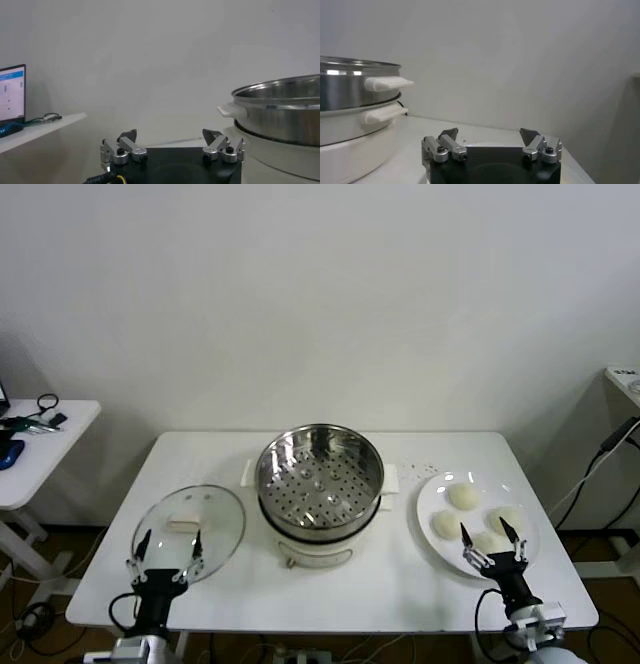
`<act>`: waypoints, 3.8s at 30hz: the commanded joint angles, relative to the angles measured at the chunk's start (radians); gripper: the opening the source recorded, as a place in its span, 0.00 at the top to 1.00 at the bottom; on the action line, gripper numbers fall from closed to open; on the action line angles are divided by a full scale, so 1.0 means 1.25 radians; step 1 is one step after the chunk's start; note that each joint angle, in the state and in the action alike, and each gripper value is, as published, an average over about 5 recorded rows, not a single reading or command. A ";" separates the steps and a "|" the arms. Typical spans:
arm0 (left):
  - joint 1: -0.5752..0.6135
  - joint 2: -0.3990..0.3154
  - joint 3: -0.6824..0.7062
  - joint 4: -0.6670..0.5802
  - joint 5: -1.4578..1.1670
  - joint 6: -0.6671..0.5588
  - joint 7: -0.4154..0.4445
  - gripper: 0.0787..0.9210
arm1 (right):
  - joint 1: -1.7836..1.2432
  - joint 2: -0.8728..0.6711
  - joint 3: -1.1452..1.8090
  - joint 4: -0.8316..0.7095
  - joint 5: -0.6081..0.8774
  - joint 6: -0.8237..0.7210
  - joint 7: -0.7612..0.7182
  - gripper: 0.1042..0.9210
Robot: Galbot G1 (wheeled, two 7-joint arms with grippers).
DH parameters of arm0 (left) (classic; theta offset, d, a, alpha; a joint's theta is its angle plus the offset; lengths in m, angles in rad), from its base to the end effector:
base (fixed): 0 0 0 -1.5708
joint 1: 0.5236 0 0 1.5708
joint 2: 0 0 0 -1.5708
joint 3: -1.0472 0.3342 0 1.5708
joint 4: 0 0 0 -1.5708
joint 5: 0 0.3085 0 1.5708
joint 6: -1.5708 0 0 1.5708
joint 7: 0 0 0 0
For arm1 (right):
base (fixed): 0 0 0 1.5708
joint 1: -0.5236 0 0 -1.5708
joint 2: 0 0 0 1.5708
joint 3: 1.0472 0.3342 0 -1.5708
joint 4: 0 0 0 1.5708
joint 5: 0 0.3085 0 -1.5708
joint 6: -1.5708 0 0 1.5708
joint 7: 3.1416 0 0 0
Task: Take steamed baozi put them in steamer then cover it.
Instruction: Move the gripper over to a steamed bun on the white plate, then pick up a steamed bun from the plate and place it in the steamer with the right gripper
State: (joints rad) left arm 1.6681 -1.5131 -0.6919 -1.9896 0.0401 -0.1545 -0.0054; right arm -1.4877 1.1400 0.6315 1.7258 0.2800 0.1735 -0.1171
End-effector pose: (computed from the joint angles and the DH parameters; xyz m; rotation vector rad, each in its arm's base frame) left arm 0.1063 0.0592 -0.3289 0.1626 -3.0799 -0.2810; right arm 0.1689 -0.1495 -0.3523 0.1824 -3.0333 0.2441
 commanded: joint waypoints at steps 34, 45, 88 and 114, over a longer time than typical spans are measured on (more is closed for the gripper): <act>-0.006 0.023 0.010 0.051 -0.017 -0.036 -0.043 0.12 | 1.100 -0.514 -0.904 -0.455 -0.300 -0.124 -0.796 0.12; -0.010 0.029 -0.003 0.067 -0.028 -0.031 -0.046 0.12 | 1.271 -0.307 -1.112 -0.674 -0.368 -0.079 -0.817 0.12; -0.045 0.051 0.001 0.104 -0.019 -0.001 -0.047 0.12 | 1.215 -0.085 -1.048 -0.960 -0.499 -0.007 -0.810 0.30; -0.027 0.048 0.013 0.100 -0.014 -0.004 -0.049 0.12 | 1.633 -0.156 -1.443 -0.563 -0.295 0.105 -0.858 0.35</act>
State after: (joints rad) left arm 1.6339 -1.4508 -0.6817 -1.8653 0.0186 -0.1638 -0.0666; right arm 0.3319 0.9497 -0.9884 0.8418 -0.1529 0.2369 -1.1801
